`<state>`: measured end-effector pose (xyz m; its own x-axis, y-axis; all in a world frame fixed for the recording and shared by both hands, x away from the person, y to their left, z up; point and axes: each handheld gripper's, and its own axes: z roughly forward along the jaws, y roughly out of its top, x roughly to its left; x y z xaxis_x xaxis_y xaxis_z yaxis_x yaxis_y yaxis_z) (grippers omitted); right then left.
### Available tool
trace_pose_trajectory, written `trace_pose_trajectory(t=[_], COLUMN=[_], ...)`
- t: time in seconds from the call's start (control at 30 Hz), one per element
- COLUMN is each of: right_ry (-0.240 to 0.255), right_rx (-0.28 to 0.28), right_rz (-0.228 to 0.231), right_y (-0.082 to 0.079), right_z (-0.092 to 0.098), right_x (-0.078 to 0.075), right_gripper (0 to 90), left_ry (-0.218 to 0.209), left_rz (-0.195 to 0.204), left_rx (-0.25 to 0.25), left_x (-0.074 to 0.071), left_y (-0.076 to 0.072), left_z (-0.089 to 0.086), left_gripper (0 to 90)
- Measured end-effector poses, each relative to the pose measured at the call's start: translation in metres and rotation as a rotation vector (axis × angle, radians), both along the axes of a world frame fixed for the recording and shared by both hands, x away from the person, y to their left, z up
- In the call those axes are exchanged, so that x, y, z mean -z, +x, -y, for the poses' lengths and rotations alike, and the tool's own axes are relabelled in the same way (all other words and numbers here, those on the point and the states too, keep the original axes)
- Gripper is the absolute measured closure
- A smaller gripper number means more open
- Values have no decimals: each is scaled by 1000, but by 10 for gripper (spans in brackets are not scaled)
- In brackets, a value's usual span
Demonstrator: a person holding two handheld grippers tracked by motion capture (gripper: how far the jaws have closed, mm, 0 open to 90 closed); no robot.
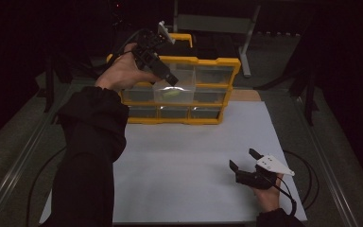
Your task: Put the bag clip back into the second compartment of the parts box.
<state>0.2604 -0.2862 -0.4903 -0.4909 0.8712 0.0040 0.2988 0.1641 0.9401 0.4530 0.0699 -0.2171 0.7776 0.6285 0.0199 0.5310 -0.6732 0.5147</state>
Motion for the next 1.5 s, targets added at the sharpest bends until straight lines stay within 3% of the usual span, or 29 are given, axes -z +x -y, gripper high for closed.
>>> trace_pose_trajectory(t=[0.13,0.53,0.83,1.03,1.2,1.5], right_ry=[1,-3,-5,-7,-6,-7], right_rx=[-1,-1,-1,-2,0,0], right_rz=[0,1,2,0,0,-1], right_y=[0,0,0,1,1,1], right_z=[0,0,1,0,0,0], right_x=[0,0,0,1,1,1], right_gripper=[102,102,102,102,102,102], left_ry=[-12,19,76,55,74,56], left_rz=[4,34,52,58,56,45], left_rx=[4,62,124,148,165,146], left_x=[2,0,2,1,4,11], left_y=[-4,-19,-33,-42,-45,-48], left_z=[-4,-6,-1,-4,-5,-13], left_gripper=[19,14,14,18,19,22])
